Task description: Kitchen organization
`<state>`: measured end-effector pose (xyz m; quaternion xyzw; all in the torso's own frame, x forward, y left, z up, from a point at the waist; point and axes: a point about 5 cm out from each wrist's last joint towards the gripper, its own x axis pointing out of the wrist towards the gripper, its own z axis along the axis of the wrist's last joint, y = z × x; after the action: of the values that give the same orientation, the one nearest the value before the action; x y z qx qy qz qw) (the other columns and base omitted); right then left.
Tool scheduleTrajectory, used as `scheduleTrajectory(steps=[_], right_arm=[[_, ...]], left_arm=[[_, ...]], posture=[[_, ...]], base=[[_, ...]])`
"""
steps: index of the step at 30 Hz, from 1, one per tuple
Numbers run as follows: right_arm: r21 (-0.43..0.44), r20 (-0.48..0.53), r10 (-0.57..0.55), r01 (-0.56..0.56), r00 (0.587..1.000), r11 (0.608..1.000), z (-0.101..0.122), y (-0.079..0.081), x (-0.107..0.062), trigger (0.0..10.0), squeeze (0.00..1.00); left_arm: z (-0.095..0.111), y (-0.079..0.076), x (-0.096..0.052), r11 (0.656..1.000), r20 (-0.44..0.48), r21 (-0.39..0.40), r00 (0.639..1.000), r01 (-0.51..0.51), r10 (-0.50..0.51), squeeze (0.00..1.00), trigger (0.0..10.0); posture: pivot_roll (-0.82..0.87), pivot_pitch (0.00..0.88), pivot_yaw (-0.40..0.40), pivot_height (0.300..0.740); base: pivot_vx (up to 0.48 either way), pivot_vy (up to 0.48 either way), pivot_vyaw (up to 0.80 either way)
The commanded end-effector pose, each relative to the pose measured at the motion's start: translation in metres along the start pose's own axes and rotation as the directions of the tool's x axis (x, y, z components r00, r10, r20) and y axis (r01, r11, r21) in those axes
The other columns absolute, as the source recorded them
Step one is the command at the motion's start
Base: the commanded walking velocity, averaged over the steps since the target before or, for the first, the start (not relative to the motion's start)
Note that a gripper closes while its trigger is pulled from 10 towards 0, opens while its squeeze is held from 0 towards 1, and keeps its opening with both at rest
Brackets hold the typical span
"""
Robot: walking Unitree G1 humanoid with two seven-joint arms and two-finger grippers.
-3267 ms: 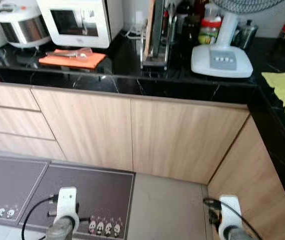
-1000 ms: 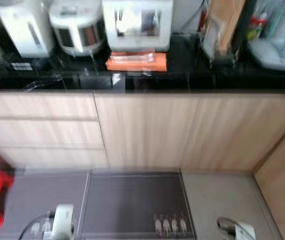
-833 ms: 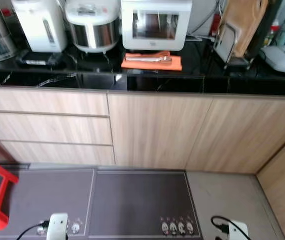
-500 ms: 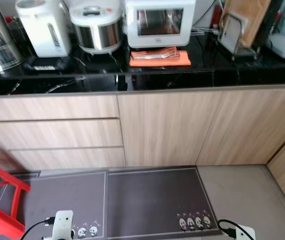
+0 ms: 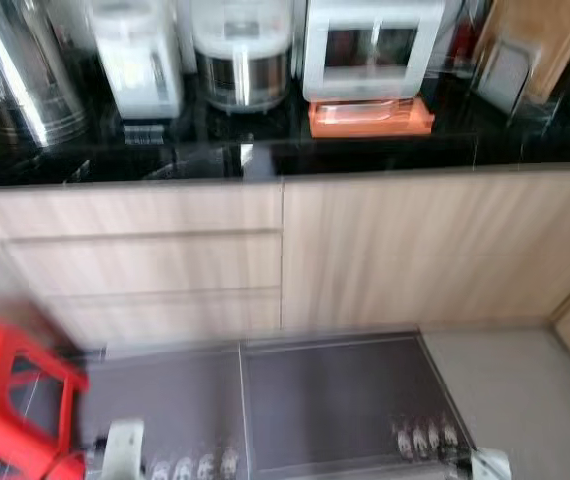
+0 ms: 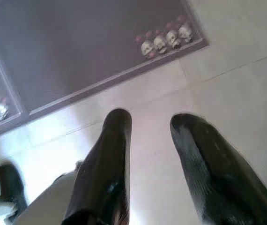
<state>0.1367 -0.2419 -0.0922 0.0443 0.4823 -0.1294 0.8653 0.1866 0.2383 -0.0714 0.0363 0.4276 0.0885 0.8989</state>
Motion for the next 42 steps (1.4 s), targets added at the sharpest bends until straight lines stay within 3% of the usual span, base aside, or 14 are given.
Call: scheduleTrajectory(steps=[1,5,19,42], right_arm=[[0.003,0.017,0.004,-0.004,1.000,1.000,0.0050,0.0012,0.0009,10.0,0.00],[0.005,0.011,0.006,-0.006,1.000,1.000,0.0041,0.0019,0.0008,10.0,0.00],[-0.008,0.014,-0.008,0.008,1.000,1.000,0.0044,0.0019,0.0009,10.0,0.00],[-0.010,0.022,-0.010,0.010,1.000,1.000,0.0070,0.0003,0.0011,10.0,0.00]], left_arm=[[-0.0098,0.0025,-0.0021,1.000,-0.033,0.005,0.999,-0.007,0.007,0.00,10.0],[-0.0106,0.0032,-0.0023,1.000,-0.035,0.006,0.999,-0.008,0.008,0.00,10.0],[-0.0068,0.0014,-0.0016,1.000,-0.017,0.026,1.000,0.005,-0.005,0.00,10.0],[-0.0095,-0.0020,-0.0020,1.000,-0.022,0.015,1.000,0.000,0.000,0.00,10.0]], posture=[[0.06,0.000,-0.016,0.740],[0.06,0.000,-0.013,0.740],[0.06,0.000,-0.009,0.740],[0.07,0.000,-0.020,0.740]], base=[[0.000,0.480,0.00],[0.000,0.447,0.00],[0.000,0.000,0.00],[0.000,0.000,0.76]])
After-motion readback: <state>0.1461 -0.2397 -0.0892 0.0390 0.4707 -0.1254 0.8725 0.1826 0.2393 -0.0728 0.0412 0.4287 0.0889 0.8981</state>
